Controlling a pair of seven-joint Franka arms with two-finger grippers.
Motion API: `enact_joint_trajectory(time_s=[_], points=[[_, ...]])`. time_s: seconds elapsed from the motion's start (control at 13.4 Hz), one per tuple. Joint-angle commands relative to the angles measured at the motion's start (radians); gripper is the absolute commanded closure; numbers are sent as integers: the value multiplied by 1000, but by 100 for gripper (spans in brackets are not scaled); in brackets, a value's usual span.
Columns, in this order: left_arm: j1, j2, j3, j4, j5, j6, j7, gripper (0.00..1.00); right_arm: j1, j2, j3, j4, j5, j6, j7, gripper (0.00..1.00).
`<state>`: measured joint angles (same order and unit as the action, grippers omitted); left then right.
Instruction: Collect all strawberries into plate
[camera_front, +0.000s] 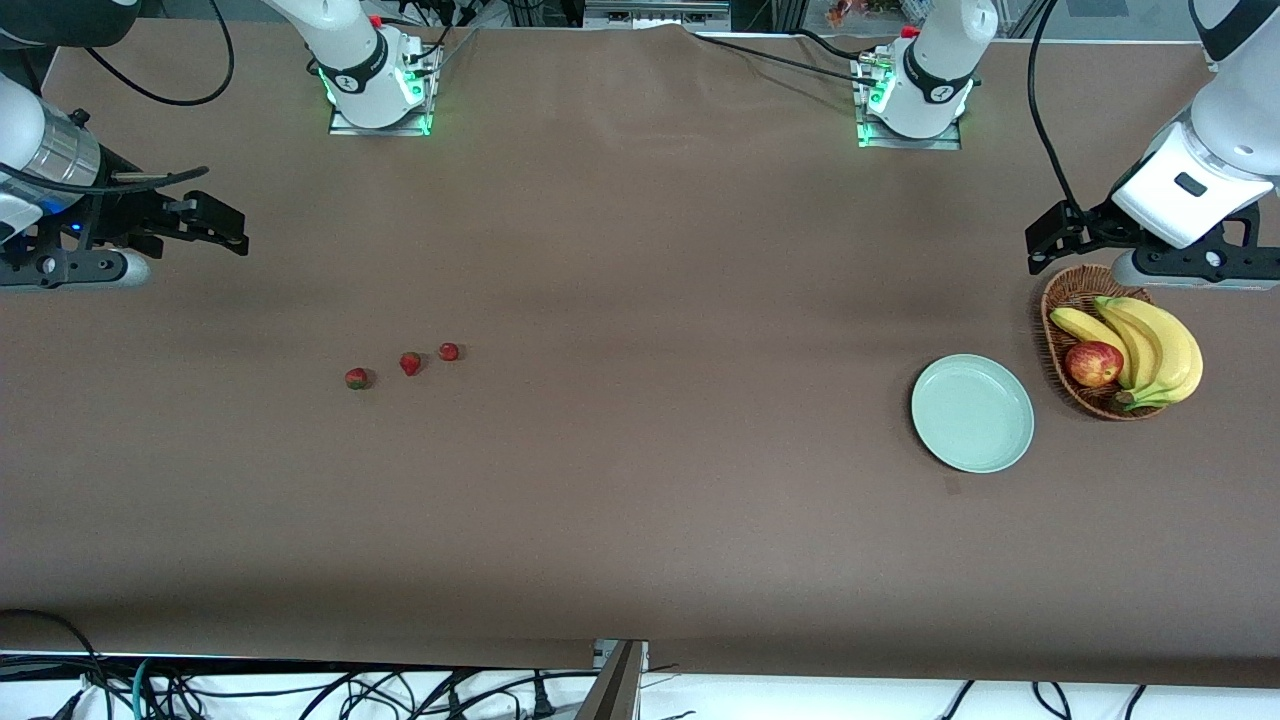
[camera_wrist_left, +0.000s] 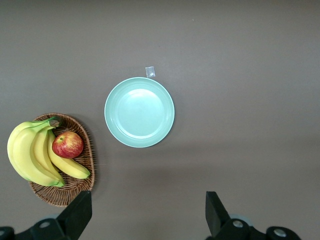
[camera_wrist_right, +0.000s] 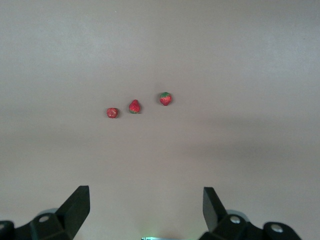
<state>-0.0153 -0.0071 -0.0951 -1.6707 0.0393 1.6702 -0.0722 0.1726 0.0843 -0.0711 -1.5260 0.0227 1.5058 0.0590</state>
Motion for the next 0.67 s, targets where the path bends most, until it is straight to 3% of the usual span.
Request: enact_joint_trajectory(time_s=[0.0, 0.6], points=[[-2, -5, 5, 16, -18, -20, 20, 0, -2, -1, 2, -2, -10, -6, 31, 0], [-2, -5, 5, 16, -18, -20, 20, 0, -10, 15, -1, 24, -20, 1, 47, 0]])
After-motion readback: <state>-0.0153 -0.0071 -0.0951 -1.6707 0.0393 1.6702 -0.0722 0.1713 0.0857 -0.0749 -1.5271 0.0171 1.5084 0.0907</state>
